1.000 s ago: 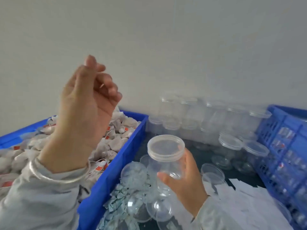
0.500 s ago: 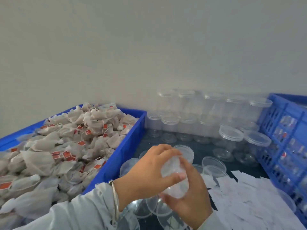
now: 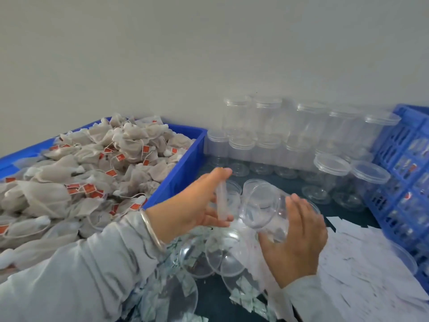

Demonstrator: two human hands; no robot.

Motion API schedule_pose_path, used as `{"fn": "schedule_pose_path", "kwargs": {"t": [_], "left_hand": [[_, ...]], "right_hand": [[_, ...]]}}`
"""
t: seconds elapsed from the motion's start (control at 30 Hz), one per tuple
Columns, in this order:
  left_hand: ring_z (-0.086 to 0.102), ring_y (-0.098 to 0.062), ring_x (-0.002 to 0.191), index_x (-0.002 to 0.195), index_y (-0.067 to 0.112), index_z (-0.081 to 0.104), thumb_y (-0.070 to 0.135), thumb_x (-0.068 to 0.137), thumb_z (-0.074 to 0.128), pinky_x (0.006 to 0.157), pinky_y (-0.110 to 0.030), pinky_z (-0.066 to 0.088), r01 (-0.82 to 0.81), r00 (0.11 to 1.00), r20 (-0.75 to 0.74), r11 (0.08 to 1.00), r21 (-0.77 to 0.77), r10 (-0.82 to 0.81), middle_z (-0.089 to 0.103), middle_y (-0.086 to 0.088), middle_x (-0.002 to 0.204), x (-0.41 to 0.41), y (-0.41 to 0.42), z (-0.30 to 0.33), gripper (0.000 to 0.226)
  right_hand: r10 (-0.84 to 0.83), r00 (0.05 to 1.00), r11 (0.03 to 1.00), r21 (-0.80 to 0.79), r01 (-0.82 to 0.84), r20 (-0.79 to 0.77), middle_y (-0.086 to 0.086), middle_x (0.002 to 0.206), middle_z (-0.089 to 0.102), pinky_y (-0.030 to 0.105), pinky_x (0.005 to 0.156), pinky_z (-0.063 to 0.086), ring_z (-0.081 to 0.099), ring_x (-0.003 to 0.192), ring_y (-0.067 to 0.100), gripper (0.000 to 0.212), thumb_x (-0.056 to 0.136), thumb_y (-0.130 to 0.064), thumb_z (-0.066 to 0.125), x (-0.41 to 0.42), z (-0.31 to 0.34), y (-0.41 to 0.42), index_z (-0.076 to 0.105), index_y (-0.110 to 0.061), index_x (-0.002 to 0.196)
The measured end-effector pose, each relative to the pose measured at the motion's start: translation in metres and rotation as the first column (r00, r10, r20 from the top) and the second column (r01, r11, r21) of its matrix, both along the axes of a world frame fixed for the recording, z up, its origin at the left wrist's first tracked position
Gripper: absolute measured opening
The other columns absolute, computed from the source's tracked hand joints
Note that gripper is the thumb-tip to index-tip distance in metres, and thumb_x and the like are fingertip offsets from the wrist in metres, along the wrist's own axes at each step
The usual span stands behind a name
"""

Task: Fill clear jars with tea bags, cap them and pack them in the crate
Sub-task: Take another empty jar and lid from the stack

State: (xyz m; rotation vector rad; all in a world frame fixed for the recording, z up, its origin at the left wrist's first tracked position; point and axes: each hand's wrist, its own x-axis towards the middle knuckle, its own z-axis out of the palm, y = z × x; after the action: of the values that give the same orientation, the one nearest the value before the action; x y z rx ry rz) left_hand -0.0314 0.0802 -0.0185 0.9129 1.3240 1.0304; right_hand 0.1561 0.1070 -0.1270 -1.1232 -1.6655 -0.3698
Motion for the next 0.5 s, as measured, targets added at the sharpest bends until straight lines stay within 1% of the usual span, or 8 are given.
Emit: {"fn": "schedule_pose_path", "kwargs": {"t": [0.03,0.07,0.13,0.2,0.3,0.4,0.47,0.5], "left_hand": [[0.071,-0.037,0.077,0.111,0.022,0.053,0.055,0.081,0.059,0.058,-0.037,0.059,-0.077,0.991,0.108,0.997,-0.023,0.079,0.057,-0.018,0.108,-0.01,0.003,0.005,0.045],[0.07,-0.035,0.072,0.109,0.017,0.053,0.054,0.084,0.054,0.056,-0.035,0.057,-0.141,0.978,0.152,0.99,-0.023,0.143,0.061,-0.019,0.099,-0.021,0.007,0.009,0.045],[0.064,-0.026,0.067,0.108,0.015,0.051,0.056,0.086,0.046,0.056,-0.03,0.048,-0.224,0.962,0.161,0.974,-0.005,0.222,0.063,-0.014,0.083,-0.04,0.012,0.013,0.047],[0.055,-0.02,0.064,0.11,0.017,0.048,0.056,0.087,0.045,0.054,-0.028,0.042,-0.268,0.952,0.148,0.963,-0.021,0.268,0.057,-0.011,0.079,-0.053,0.016,0.011,0.045],[0.054,-0.016,0.054,0.1,0.011,0.049,0.038,0.093,0.052,0.044,-0.021,0.046,-0.325,0.918,0.233,0.945,-0.024,0.321,0.054,-0.011,0.074,-0.059,0.017,0.007,0.028],[0.064,-0.013,0.053,0.097,0.002,0.057,0.009,0.095,0.053,0.048,-0.017,0.051,-0.328,0.921,0.237,0.943,0.049,0.308,0.062,-0.012,0.084,-0.057,0.017,0.003,0.009],[0.069,-0.015,0.065,0.102,-0.004,0.059,0.002,0.094,0.052,0.06,-0.021,0.057,-0.303,0.944,0.166,0.948,0.093,0.285,0.065,-0.018,0.101,-0.056,0.019,-0.001,0.012],[0.069,-0.018,0.075,0.108,-0.007,0.058,0.001,0.094,0.052,0.07,-0.025,0.058,-0.297,0.954,0.086,0.948,0.117,0.288,0.063,-0.021,0.111,-0.056,0.02,-0.004,0.017]], "right_hand": [[-0.049,0.996,0.997,-0.059,0.044,-0.072,0.011,0.134,0.045,0.048,0.106,0.022,0.037,0.125,0.027,0.087,0.057,-0.031,0.079,0.006,0.001,0.002,0.038,-0.012,0.131],[-0.087,0.986,0.99,-0.121,0.07,-0.141,0.015,0.134,0.047,0.05,0.107,0.022,0.035,0.125,0.027,0.095,0.053,-0.03,0.086,0.011,0.001,0.004,0.036,-0.012,0.132],[-0.116,0.967,0.977,-0.202,0.07,-0.227,0.021,0.134,0.049,0.061,0.104,0.027,0.034,0.125,0.027,0.106,0.047,-0.02,0.095,0.015,0.002,0.006,0.036,-0.011,0.135],[-0.072,0.967,0.977,-0.213,0.019,-0.244,0.021,0.136,0.047,0.067,0.099,0.032,0.032,0.126,0.027,0.108,0.046,-0.018,0.095,0.011,0.002,0.004,0.036,-0.01,0.136],[0.005,0.974,0.978,-0.203,-0.052,-0.225,0.021,0.136,0.047,0.062,0.1,0.031,0.033,0.125,0.024,0.108,0.047,-0.023,0.094,0.003,0.0,-0.002,0.035,-0.009,0.137],[0.028,0.971,0.972,-0.221,-0.082,-0.237,0.021,0.136,0.047,0.056,0.102,0.029,0.033,0.125,0.023,0.107,0.047,-0.022,0.093,0.001,0.002,-0.005,0.039,-0.004,0.136],[0.028,0.969,0.963,-0.252,-0.091,-0.244,0.02,0.137,0.046,0.056,0.103,0.031,0.036,0.127,0.026,0.104,0.048,-0.02,0.093,0.001,0.004,-0.007,0.041,-0.002,0.136],[0.026,0.969,0.959,-0.267,-0.094,-0.248,0.019,0.137,0.046,0.058,0.103,0.032,0.038,0.127,0.029,0.103,0.049,-0.02,0.093,0.001,0.005,-0.008,0.041,-0.001,0.136]]}}
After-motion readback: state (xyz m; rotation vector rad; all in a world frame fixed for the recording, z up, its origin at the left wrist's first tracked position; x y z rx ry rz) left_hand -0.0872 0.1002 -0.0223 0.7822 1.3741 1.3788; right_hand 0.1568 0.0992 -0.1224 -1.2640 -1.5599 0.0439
